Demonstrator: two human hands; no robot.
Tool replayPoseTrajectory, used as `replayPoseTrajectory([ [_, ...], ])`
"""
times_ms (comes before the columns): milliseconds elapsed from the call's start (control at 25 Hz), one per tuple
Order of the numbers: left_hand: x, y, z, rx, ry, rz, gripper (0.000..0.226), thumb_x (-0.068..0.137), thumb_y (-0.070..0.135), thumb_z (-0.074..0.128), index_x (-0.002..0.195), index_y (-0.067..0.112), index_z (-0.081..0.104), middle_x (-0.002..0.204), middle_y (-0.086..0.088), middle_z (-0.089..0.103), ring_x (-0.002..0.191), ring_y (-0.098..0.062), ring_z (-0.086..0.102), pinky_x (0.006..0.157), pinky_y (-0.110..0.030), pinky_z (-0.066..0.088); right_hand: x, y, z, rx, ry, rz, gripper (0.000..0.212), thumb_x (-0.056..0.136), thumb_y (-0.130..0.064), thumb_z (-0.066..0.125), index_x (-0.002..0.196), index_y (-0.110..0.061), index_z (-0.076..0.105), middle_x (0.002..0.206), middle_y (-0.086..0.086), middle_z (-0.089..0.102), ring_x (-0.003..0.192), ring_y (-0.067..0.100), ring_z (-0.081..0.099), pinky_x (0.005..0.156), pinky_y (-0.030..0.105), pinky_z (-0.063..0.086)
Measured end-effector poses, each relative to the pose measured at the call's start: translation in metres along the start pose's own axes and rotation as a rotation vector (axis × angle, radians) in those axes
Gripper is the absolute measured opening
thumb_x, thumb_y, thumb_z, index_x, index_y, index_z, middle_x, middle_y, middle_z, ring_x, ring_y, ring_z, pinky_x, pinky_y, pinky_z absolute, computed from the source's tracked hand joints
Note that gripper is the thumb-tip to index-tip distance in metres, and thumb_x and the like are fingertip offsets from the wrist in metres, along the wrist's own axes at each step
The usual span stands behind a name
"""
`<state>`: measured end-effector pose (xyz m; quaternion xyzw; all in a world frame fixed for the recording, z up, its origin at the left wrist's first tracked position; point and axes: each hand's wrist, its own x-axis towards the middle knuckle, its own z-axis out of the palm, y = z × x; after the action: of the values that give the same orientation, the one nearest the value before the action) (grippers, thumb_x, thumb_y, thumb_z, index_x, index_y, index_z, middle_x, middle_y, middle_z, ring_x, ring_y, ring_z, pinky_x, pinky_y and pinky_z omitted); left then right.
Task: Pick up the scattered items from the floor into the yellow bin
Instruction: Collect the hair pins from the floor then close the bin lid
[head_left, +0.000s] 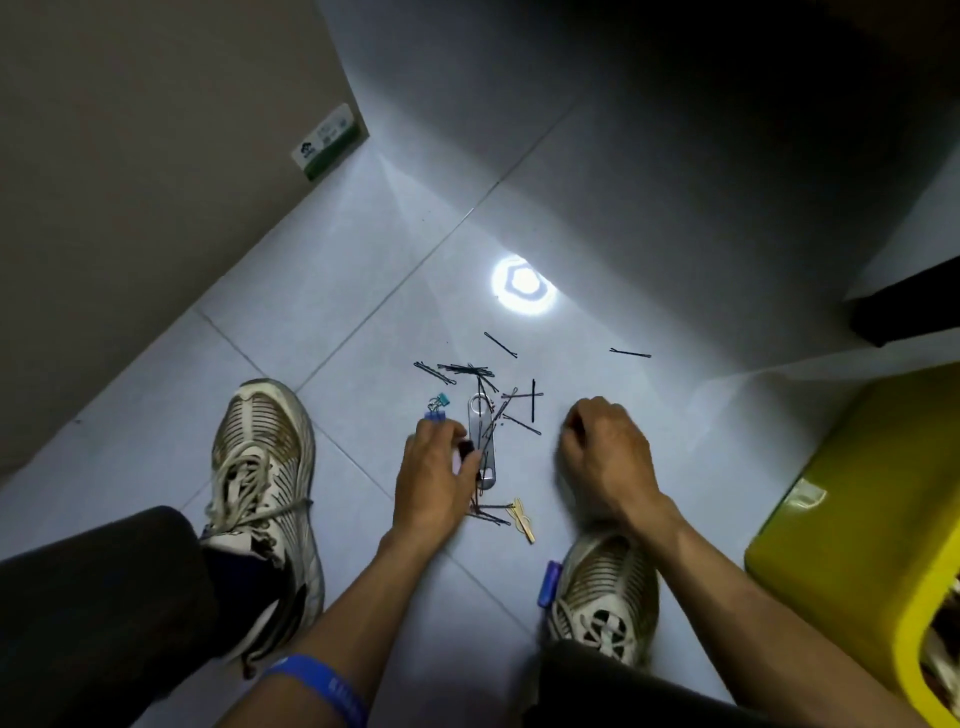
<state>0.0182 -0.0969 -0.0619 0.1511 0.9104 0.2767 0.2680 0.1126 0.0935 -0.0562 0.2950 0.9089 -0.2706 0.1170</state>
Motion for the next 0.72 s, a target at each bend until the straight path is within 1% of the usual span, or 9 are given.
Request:
replayPoseTrajectory([
  [40,0.000,0.003,0.002,0.081,-0.002,0.047,0.017,0.087,0.024,0.065,0.101,0.018,0.059,0.111,-0.001,0.054,0.102,-0.020,0.050,0.080,-0.030,0.047,-0.012,-0.006,0.003,-0.109,-0.145,-0.101,0.025,0.085,-0.042,0.056,0.090,-0.018,0.061,0.094,0.006,0.066,0.090,0.029,0.057,0.074,0.036,0.041],
  [120,-0.006,0.003,0.003,0.171,-0.040,0.103,0.016,0.087,0.025,0.063,0.101,0.017,0.059,0.110,-0.004,0.054,0.104,-0.024,0.048,0.081,-0.038,0.048,-0.038,-0.018,0.013,-0.423,-0.460,-0.250,0.048,0.073,-0.064,0.060,0.091,-0.021,0.067,0.095,0.006,0.069,0.094,0.029,0.057,0.082,0.038,0.037],
  [200,-0.012,0.000,0.004,0.175,-0.067,0.112,0.018,0.088,0.024,0.062,0.104,0.017,0.059,0.108,-0.003,0.055,0.105,-0.024,0.048,0.081,-0.036,0.047,-0.060,-0.025,0.029,-0.692,-0.595,-0.368,0.057,0.069,-0.067,0.067,0.096,-0.018,0.068,0.097,0.008,0.068,0.097,0.029,0.054,0.084,0.041,0.034],
  [320,-0.018,0.000,0.006,0.164,-0.063,0.099,0.021,0.089,0.024,0.060,0.109,0.018,0.060,0.111,-0.001,0.054,0.106,-0.021,0.048,0.083,-0.033,0.047,-0.067,-0.027,0.041,-0.734,-0.545,-0.431,0.045,0.077,-0.053,0.071,0.097,-0.013,0.067,0.093,0.008,0.068,0.094,0.029,0.054,0.083,0.041,0.033],
  [440,-0.017,0.000,0.006,0.157,-0.042,0.069,0.021,0.091,0.024,0.057,0.111,0.019,0.059,0.112,-0.001,0.053,0.108,-0.020,0.048,0.083,-0.035,0.049,-0.054,-0.023,0.035,-0.598,-0.300,-0.400,0.022,0.088,-0.038,0.059,0.094,-0.017,0.062,0.091,0.006,0.069,0.084,0.029,0.061,0.076,0.037,0.039],
  [520,-0.016,-0.003,0.004,0.145,-0.009,0.034,0.023,0.091,0.025,0.056,0.113,0.020,0.057,0.115,0.000,0.052,0.108,-0.020,0.048,0.083,-0.036,0.049,-0.043,-0.014,0.026,-0.401,-0.262,-0.248,0.034,0.090,-0.049,0.051,0.103,-0.019,0.055,0.100,0.005,0.067,0.090,0.031,0.063,0.074,0.037,0.042],
  [600,-0.018,-0.008,0.001,0.163,0.006,0.008,0.025,0.090,0.025,0.056,0.114,0.020,0.055,0.115,0.001,0.051,0.107,-0.019,0.048,0.081,-0.034,0.049,-0.042,-0.005,0.023,-0.312,-0.306,-0.218,0.050,0.084,-0.062,0.050,0.109,-0.019,0.049,0.102,0.005,0.067,0.093,0.030,0.062,0.072,0.036,0.040],
  [680,-0.021,-0.015,0.000,0.170,0.001,-0.010,0.025,0.089,0.023,0.057,0.114,0.021,0.054,0.114,0.002,0.051,0.106,-0.018,0.048,0.081,-0.034,0.049,-0.054,-0.005,0.026,-0.383,-0.352,-0.269,0.053,0.080,-0.061,0.055,0.110,-0.018,0.046,0.100,0.007,0.067,0.092,0.032,0.060,0.074,0.038,0.039],
  [720,-0.023,-0.018,0.000,0.168,-0.015,-0.015,0.026,0.089,0.023,0.058,0.114,0.021,0.053,0.114,0.002,0.050,0.106,-0.017,0.048,0.082,-0.034,0.049,-0.060,-0.008,0.029,-0.431,-0.370,-0.306,0.048,0.081,-0.052,0.058,0.111,-0.017,0.045,0.099,0.009,0.066,0.091,0.032,0.058,0.078,0.040,0.039],
])
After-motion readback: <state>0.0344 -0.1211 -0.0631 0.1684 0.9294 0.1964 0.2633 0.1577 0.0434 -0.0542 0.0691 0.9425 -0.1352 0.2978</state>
